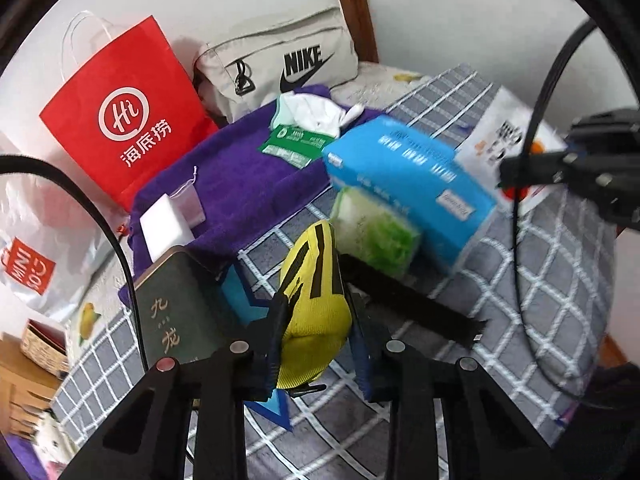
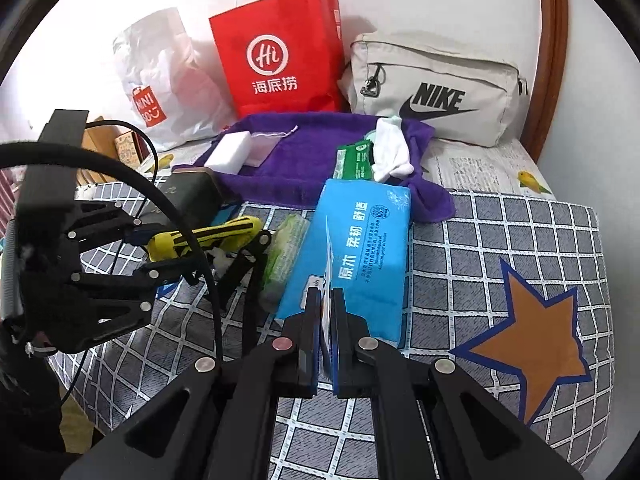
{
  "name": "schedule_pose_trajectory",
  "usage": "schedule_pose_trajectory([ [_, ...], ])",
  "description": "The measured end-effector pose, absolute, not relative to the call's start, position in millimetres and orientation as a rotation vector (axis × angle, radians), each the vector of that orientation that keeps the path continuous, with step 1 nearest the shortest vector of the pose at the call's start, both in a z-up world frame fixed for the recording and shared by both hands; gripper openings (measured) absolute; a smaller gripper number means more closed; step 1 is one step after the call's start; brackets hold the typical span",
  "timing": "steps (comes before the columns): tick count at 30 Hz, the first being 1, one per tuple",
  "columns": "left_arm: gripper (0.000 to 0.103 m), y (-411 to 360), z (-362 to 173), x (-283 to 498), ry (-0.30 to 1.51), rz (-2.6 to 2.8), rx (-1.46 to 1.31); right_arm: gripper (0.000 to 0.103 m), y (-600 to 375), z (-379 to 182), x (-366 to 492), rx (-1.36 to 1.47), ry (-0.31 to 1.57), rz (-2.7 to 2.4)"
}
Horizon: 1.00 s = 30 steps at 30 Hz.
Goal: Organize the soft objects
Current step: 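Grasp the yellow Adidas pouch with the left tool while the right tool grasps the white snack packet, then carry the yellow pouch with the left tool while the right tool carries the snack packet onto the towel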
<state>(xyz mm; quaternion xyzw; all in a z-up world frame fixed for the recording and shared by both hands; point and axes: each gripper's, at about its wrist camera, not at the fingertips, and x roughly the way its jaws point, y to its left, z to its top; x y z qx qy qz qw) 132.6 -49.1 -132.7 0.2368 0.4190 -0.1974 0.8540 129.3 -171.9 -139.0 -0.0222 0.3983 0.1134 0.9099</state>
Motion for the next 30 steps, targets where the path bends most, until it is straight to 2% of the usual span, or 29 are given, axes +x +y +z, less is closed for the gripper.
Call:
schedule_pose_trajectory([
  [9, 0.027, -20.0, -114.4, 118.7, 0.891, -0.46, 0.296, 0.004, -165.6, -134.7, 119.5, -0.055, 0.807, 0.247],
  [15, 0.027, 0.9, -134.5, 124.5, 0.957, -0.437, 0.18, 0.004, -162.1, -135.2, 113.7, -0.065, 0.808, 0.257],
  [28, 0.029, 8.4, -165.2, 140.3, 1.015, -0.375, 0.15, 0.004, -156.5, -141.6, 117.1, -0.081, 0.839, 0.254],
  [30, 0.025, 9.4, -168.3, 141.7, 1.025, -0.382, 0.131, 0.004, -156.2, -142.9, 117.8, -0.084, 0.843, 0.255],
])
